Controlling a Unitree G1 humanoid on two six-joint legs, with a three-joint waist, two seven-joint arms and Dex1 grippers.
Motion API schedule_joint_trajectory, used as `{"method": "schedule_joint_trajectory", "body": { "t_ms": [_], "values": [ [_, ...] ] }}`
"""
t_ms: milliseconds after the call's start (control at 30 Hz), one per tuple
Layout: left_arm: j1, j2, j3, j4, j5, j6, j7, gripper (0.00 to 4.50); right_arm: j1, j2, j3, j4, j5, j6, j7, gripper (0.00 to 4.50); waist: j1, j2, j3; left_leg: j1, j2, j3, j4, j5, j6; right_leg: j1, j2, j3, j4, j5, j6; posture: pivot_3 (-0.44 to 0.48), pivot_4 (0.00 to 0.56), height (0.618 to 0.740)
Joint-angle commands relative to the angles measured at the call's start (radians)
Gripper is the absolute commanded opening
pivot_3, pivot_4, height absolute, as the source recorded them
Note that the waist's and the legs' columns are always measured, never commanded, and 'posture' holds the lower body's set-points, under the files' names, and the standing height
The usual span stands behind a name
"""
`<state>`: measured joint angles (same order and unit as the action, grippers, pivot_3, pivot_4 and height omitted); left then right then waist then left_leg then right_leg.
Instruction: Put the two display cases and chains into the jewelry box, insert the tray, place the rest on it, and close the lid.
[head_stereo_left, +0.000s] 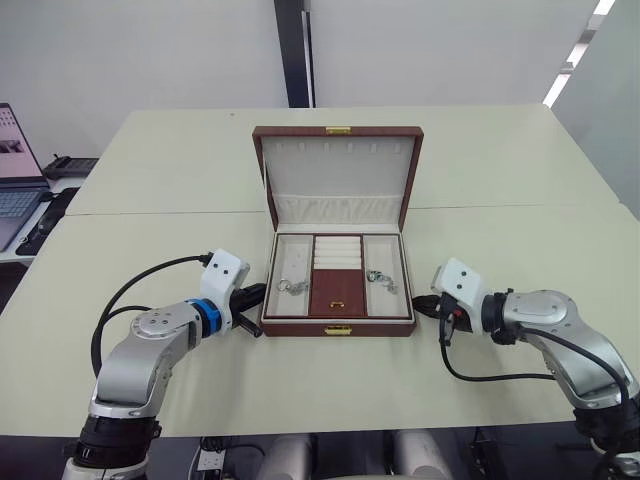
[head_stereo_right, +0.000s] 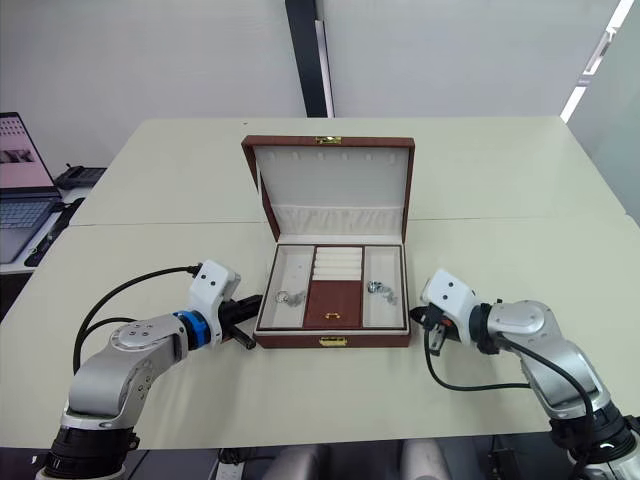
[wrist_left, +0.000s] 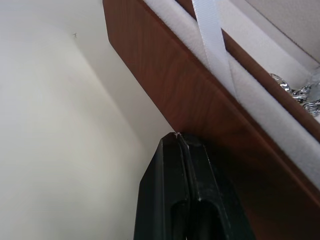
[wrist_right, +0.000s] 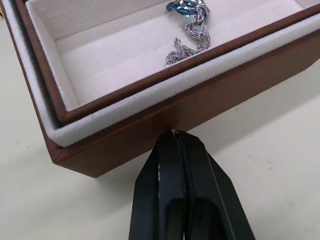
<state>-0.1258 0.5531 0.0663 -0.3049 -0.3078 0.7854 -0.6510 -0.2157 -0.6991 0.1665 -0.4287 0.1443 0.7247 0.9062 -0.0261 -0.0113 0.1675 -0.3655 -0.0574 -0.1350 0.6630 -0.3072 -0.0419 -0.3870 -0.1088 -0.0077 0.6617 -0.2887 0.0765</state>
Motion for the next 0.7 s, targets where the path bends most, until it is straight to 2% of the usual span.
{"method": "schedule_joint_trajectory", "body": {
  "t_ms": [33, 333, 700],
  "values": [
    [0.014, -0.010, -0.072, -0.095, -0.096, 0.008, -0.097, 0.00, 0.010, 0.016, 0.061, -0.067, 0.075, -0.005, 0.058, 0.02, 0.000, 0.000, 0.000, 0.000, 0.000, 0.000, 0.000, 0.000, 0.000, 0.000, 0.000, 0.000, 0.000, 0.000, 0.000, 0.000, 0.150, 0.740],
    [0.031, 0.003, -0.067, -0.062, -0.070, -0.015, -0.106, 0.00, 0.002, 0.027, 0.056, -0.055, 0.066, -0.010, 0.041, 0.02, 0.000, -0.001, -0.002, 0.000, 0.000, 0.000, 0.000, 0.000, 0.000, 0.000, 0.000, 0.000, 0.000, 0.000, 0.000, 0.000, 0.150, 0.740],
    [0.042, 0.043, -0.027, -0.003, -0.041, -0.069, -0.104, 0.00, 0.021, 0.035, -0.022, -0.048, 0.048, 0.003, -0.021, 0.02, -0.001, -0.001, -0.002, 0.001, 0.001, 0.000, 0.000, 0.000, 0.000, 0.000, 0.000, 0.000, 0.000, 0.000, 0.000, 0.000, 0.150, 0.740]
  ]
}}
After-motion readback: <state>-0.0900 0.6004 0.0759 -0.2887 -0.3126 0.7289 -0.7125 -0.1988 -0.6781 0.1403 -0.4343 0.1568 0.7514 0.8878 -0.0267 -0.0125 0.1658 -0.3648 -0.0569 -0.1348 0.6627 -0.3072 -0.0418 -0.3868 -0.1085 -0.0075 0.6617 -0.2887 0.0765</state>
